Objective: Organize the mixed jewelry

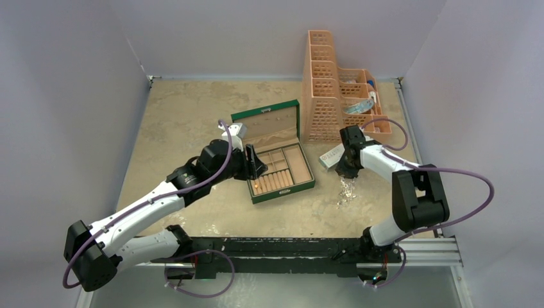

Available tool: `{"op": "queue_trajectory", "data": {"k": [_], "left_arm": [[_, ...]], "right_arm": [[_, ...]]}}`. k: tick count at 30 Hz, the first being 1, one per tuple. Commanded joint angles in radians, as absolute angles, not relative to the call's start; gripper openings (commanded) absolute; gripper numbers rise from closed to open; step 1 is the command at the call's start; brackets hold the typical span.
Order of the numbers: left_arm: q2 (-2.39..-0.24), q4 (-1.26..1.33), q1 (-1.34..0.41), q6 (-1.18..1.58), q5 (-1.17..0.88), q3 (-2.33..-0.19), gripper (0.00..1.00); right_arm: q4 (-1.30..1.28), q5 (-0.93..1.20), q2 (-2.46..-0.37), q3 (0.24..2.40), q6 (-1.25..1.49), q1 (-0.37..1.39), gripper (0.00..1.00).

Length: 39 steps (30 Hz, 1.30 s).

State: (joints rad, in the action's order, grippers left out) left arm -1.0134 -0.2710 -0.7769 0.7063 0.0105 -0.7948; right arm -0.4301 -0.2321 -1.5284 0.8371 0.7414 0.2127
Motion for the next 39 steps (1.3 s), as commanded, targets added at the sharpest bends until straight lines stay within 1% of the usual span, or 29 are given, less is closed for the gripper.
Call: {"op": "queue_trajectory", "data": {"k": [1, 3, 6, 14, 20, 25, 30, 39], "left_arm": [[-1.006, -0.242, -0.765, 0.71, 0.005, -0.83, 0.48], [-1.01, -0.239, -0.764, 0.712, -0.015, -0.831, 0.48], [-1.019, -0.232, -0.764, 0.713, -0.031, -0.837, 0.48], [-1.047, -0.223, -0.759, 0.724, -0.069, -0.853, 0.48], [-1.069, -0.22, -0.756, 0.75, -0.103, -0.874, 0.48], [-1.105, -0.232, -0.727, 0.816, -0.168, -0.909, 0.48], [-1.16, -0.194, -0.679, 0.873, -0.304, -0.934, 0.48], [-1.276, -0.173, -0.678, 0.886, -0.432, -1.035, 0.48]], "right_arm": [[-0.397, -0.198, -1.541, 0.826, 0.732, 0.212, 0.22], [-0.397, -0.197, -1.536, 0.824, 0.732, 0.213, 0.12], [-0.405, -0.224, -1.525, 0.824, 0.731, 0.213, 0.0], [-0.407, -0.234, -1.411, 0.837, 0.733, 0.213, 0.0], [-0.386, -0.197, -1.31, 0.828, 0.732, 0.212, 0.0], [-0.338, -0.135, -1.229, 0.799, 0.722, 0.212, 0.0], [-0.285, -0.065, -1.14, 0.764, 0.713, 0.212, 0.0], [-0.193, 0.101, -0.994, 0.741, 0.667, 0.212, 0.0]]}}
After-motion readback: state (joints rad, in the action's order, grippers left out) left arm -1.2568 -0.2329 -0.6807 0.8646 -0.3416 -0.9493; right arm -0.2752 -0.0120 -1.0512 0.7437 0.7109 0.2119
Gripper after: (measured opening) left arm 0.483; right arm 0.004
